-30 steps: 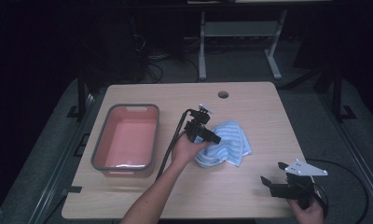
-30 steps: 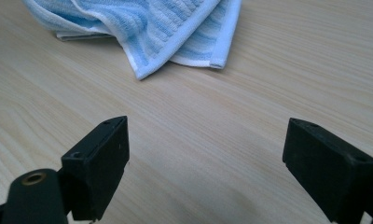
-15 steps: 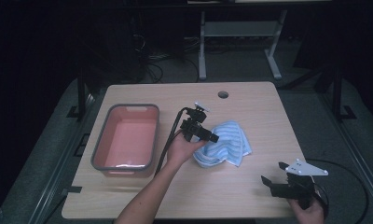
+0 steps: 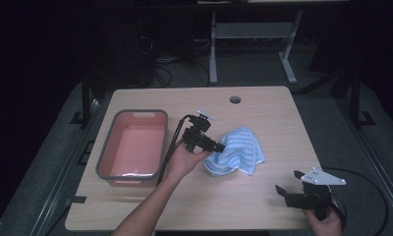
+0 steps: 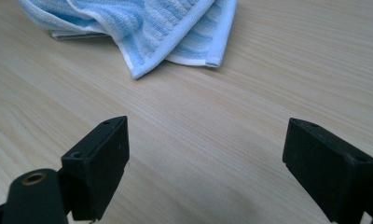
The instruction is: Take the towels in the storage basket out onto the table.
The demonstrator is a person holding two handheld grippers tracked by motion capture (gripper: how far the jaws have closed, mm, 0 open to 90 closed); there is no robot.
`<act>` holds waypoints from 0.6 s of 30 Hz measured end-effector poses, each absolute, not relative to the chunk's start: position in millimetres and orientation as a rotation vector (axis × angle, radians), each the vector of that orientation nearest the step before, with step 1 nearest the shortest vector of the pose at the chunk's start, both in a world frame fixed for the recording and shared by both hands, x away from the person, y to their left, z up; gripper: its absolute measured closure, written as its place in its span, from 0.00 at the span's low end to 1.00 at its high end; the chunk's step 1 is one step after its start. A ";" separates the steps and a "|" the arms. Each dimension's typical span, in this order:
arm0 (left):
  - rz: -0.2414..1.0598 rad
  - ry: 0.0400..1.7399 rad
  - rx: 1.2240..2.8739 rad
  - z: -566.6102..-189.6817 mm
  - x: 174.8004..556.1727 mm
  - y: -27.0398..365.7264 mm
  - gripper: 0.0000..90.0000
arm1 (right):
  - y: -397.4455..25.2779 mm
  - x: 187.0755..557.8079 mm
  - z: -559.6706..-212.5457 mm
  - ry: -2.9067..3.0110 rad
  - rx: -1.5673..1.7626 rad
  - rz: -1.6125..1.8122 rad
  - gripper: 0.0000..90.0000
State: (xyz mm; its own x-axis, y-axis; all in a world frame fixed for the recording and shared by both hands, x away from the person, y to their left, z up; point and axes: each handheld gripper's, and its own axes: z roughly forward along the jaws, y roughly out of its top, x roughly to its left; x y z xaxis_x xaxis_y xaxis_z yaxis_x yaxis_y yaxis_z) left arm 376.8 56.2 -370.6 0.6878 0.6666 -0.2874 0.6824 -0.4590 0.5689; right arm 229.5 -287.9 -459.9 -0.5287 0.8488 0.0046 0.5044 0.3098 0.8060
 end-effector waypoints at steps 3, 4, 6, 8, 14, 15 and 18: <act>-0.025 1.031 2.214 -369.7 372.6 60.8 0.35 | -288.0 229.3 -460.0 2.158 1.212 1.095 0.16; -0.026 1.032 2.209 -369.4 371.3 62.7 0.35 | -288.3 229.5 -460.1 2.159 1.211 1.094 0.16; -0.024 1.023 2.215 -368.3 369.4 66.1 0.35 | -288.6 229.7 -459.9 2.156 1.212 1.094 0.16; -0.025 1.026 2.205 -367.9 366.6 67.2 0.35 | -288.8 229.7 -460.0 2.156 1.212 1.094 0.16; -0.037 1.006 2.212 -368.3 357.4 71.6 0.34 | -289.4 230.1 -460.2 2.154 1.213 1.092 0.16; -0.037 1.006 2.212 -368.3 357.4 71.6 0.34 | -289.4 230.1 -460.2 2.154 1.213 1.092 0.16; -0.041 0.998 2.204 -368.2 354.0 75.0 0.34 | -289.4 230.1 -460.2 2.155 1.213 1.090 0.16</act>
State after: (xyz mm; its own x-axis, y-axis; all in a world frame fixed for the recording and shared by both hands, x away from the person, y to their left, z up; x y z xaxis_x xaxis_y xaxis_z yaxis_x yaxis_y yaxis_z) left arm 354.0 75.0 -368.2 0.7019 0.6461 -0.2998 0.6687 -0.4528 0.5898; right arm 230.1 -289.4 -460.2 -0.5216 0.8532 0.0055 0.5103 0.3068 0.8034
